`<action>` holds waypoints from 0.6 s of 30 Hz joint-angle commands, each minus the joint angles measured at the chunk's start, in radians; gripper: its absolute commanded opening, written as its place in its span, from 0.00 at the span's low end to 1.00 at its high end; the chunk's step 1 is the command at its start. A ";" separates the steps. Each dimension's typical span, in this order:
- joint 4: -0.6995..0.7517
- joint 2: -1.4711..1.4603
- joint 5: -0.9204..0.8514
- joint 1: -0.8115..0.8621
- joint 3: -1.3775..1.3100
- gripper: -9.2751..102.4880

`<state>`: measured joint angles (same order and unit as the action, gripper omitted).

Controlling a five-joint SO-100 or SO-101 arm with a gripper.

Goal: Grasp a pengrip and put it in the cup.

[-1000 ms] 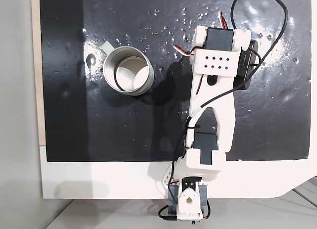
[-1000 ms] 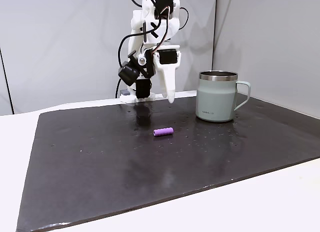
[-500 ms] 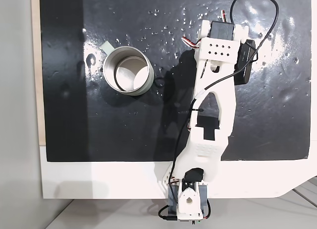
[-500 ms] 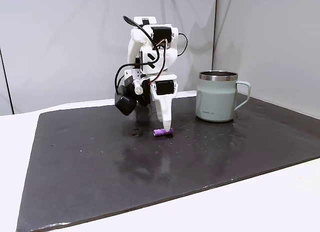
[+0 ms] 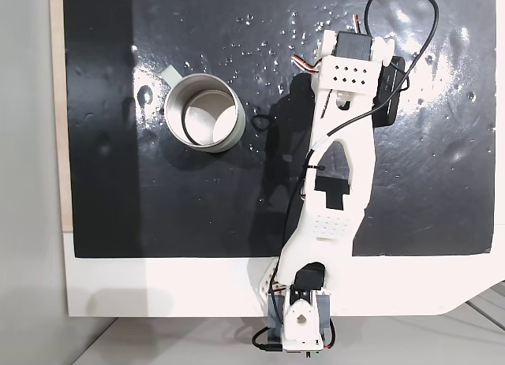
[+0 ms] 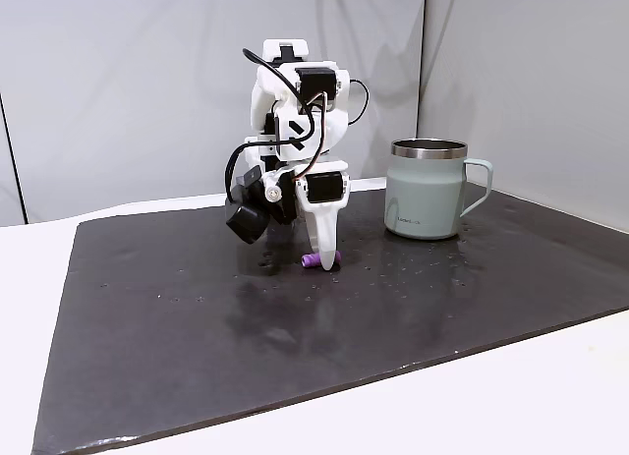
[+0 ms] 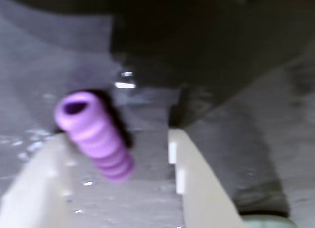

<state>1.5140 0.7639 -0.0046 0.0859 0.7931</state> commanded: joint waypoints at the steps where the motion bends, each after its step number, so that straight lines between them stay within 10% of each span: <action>1: 0.000 0.006 0.000 0.015 -0.029 0.14; 18: 0.124 0.209 0.014 0.005 -0.071 0.08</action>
<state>1.5785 0.8314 -0.0031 0.1074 0.7931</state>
